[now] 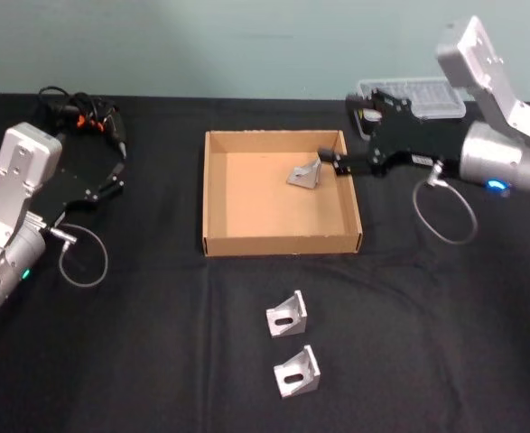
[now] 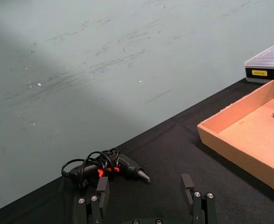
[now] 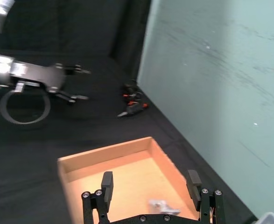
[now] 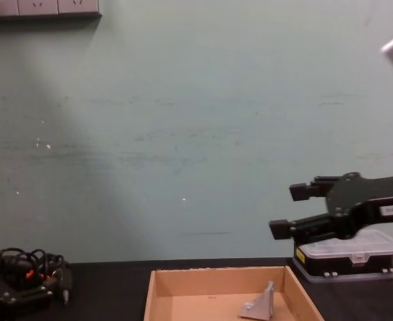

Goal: Use one hand to pick up the angle iron from the table and place it into the box.

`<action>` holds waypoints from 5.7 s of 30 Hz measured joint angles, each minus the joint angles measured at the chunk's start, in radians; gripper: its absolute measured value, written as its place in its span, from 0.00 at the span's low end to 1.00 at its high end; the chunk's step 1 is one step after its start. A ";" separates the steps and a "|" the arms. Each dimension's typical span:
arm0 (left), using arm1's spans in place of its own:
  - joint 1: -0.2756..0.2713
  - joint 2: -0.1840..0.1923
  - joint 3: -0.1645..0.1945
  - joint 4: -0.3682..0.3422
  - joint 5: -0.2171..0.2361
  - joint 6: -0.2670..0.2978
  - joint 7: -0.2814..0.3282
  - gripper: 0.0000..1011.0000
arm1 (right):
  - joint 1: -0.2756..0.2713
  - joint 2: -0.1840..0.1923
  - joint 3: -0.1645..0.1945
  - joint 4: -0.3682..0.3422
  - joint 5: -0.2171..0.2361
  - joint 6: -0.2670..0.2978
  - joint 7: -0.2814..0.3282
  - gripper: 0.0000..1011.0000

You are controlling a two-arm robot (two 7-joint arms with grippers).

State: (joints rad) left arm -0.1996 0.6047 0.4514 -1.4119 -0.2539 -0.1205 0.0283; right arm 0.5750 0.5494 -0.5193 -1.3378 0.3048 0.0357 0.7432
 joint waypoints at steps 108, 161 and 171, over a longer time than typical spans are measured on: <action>0.000 0.000 0.000 0.000 0.000 0.000 0.000 0.99 | 0.077 0.054 -0.372 0.078 0.031 -0.018 0.310 0.99; 0.000 0.000 0.000 0.000 0.000 0.000 0.000 0.99 | 0.107 0.059 -0.274 0.048 0.104 -0.023 0.244 0.47; 0.000 0.000 0.000 0.000 0.000 0.000 0.000 0.99 | 0.099 0.021 -0.218 0.086 0.065 -0.011 0.070 0.47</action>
State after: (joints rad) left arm -0.1996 0.6047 0.4514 -1.4120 -0.2539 -0.1205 0.0283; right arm 0.6740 0.5707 -0.7375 -1.2514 0.3695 0.0252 0.8130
